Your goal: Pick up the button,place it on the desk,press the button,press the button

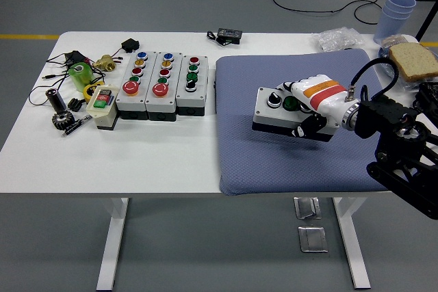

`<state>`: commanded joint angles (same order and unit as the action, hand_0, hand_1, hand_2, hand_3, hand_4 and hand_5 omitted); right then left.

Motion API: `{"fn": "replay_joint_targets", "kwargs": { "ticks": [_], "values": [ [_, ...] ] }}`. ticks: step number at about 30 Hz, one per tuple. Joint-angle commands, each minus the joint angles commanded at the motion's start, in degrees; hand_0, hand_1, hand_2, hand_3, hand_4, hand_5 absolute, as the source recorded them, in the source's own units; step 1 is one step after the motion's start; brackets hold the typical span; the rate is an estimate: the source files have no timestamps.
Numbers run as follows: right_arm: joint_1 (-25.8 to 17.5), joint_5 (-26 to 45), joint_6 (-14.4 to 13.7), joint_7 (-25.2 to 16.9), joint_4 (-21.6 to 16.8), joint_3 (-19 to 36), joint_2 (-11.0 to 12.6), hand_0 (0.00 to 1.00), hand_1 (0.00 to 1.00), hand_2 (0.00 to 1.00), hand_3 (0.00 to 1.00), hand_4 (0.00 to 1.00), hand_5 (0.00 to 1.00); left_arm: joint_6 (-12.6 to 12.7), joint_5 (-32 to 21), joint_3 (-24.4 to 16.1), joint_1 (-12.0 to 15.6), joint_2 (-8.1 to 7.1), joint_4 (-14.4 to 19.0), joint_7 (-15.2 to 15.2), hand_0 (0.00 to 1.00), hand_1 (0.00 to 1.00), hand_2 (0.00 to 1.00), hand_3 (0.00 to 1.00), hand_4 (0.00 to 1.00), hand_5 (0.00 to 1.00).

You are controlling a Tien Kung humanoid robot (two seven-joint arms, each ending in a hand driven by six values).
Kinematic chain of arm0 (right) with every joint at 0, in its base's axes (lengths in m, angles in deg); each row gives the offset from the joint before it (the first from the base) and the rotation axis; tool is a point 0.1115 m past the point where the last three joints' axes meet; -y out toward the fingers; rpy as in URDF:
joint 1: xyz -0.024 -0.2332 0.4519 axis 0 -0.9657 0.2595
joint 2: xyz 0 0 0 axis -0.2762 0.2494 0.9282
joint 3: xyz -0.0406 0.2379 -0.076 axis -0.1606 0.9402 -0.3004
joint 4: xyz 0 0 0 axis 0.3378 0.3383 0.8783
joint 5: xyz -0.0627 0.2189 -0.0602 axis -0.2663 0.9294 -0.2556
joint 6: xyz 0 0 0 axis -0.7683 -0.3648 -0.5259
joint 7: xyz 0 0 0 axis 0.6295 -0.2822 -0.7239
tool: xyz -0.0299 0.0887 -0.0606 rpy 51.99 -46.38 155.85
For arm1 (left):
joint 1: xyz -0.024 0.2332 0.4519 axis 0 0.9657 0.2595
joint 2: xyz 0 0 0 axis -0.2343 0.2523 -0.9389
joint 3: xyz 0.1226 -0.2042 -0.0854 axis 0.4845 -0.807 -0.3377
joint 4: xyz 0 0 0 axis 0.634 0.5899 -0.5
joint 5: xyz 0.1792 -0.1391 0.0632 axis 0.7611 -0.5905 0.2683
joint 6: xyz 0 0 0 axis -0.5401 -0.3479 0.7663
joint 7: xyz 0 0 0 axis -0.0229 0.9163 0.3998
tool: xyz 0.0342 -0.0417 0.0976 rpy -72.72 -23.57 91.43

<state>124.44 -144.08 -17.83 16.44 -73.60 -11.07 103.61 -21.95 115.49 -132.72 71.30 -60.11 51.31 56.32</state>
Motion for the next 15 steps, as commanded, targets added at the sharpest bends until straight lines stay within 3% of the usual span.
{"fn": "replay_joint_targets", "kwargs": {
  "ticks": [7,8,13,14,15],
  "values": [
    [0.2,-2.0,0.1,1.4,1.8,-2.1,-1.6,0.210,0.269,0.495,0.598,0.676,0.157,0.0,0.2,-0.1,0.0,0.00,0.0,0.0,0.643,0.626,0.616,0.566,0.312,0.858],
    [0.1,-1.9,0.0,1.5,2.0,-2.1,-1.7,0.575,0.544,0.646,0.724,0.882,0.370,0.0,0.2,-0.1,0.0,0.00,0.0,0.0,0.644,0.625,0.615,0.565,0.312,0.859],
    [-0.6,0.3,0.0,1.9,3.4,-1.7,-2.3,0.575,0.544,0.646,0.724,0.882,0.370,-0.1,0.4,-0.2,0.0,0.00,0.0,0.1,0.644,0.625,0.615,0.565,0.312,0.859],
    [-0.7,0.4,-0.1,1.8,3.7,-1.6,-2.4,0.727,0.655,0.748,0.806,0.900,0.364,-0.1,0.4,-0.2,0.0,0.00,0.0,0.1,0.644,0.625,0.614,0.567,0.313,0.859],
    [-0.9,0.7,-0.1,1.7,3.9,-1.6,-2.4,0.727,0.655,0.748,0.806,0.900,0.364,-0.1,0.4,-0.3,0.0,0.00,0.0,0.1,0.644,0.625,0.614,0.567,0.313,0.859]
  ]
}}
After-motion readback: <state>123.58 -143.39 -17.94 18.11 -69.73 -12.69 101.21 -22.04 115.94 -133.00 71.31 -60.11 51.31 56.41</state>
